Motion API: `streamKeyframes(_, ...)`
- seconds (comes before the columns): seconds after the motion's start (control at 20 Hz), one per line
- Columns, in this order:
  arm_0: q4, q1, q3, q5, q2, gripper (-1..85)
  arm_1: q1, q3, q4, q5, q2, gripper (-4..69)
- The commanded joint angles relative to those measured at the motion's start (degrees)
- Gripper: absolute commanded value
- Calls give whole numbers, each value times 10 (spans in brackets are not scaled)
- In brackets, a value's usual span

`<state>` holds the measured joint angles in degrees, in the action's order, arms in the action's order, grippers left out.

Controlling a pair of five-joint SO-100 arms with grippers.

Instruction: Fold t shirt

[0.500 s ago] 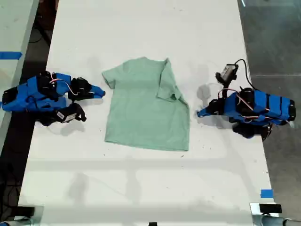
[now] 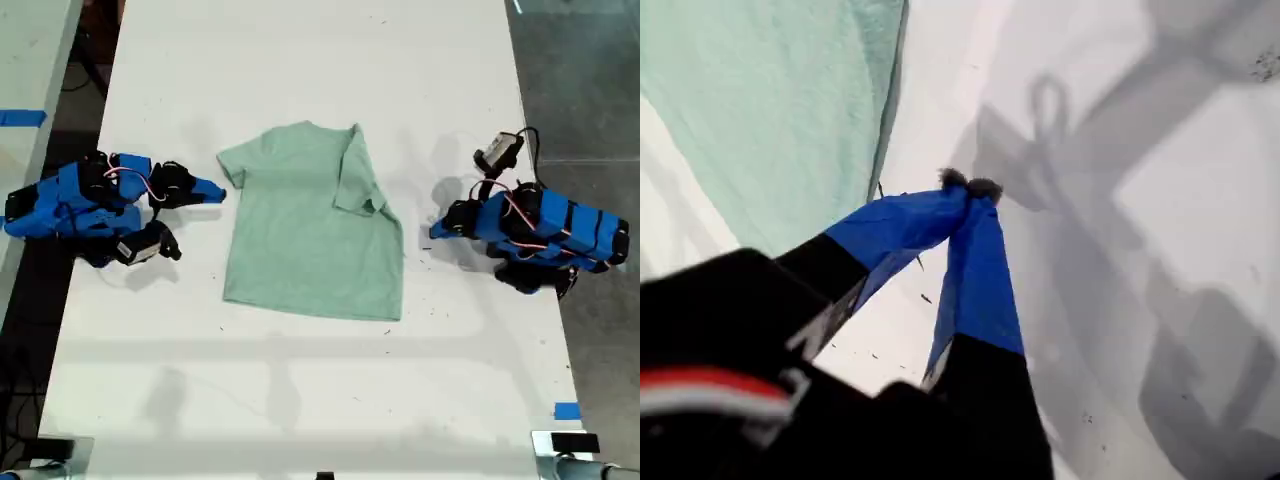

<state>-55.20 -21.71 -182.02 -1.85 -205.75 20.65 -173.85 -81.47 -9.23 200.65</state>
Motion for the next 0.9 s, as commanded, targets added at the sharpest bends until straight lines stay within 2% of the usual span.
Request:
streamKeyframes(0.0, -41, -34, 128, -4, 76, 11, 10, -24, 16, 4, 4, -12)
streamKeyframes(0.1, -78, -85, 284, -60, 262, 16, 15, -25, 17, 3, 4, -12)
streamKeyframes(0.25, -121, -163, 491, -156, 512, 90, 17, -25, 18, -1, 4, -12)
streamKeyframes(0.35, -146, -216, 578, -206, 630, 110, 17, -25, 18, -4, 4, -12)
streamKeyframes(0.45, -140, -261, 613, -258, 739, 120, 17, -26, 21, -11, 4, -12)
streamKeyframes(0.55, -107, -283, 621, -298, 850, 125, 18, -26, 23, -15, 4, -12)
streamKeyframes(0.7, -55, -305, 623, -323, 964, 127, 14, -26, 24, -15, 4, -12)
streamKeyframes(0.85, -42, -316, 649, -337, 1022, 129, 10, -26, 28, -24, 4, -9)
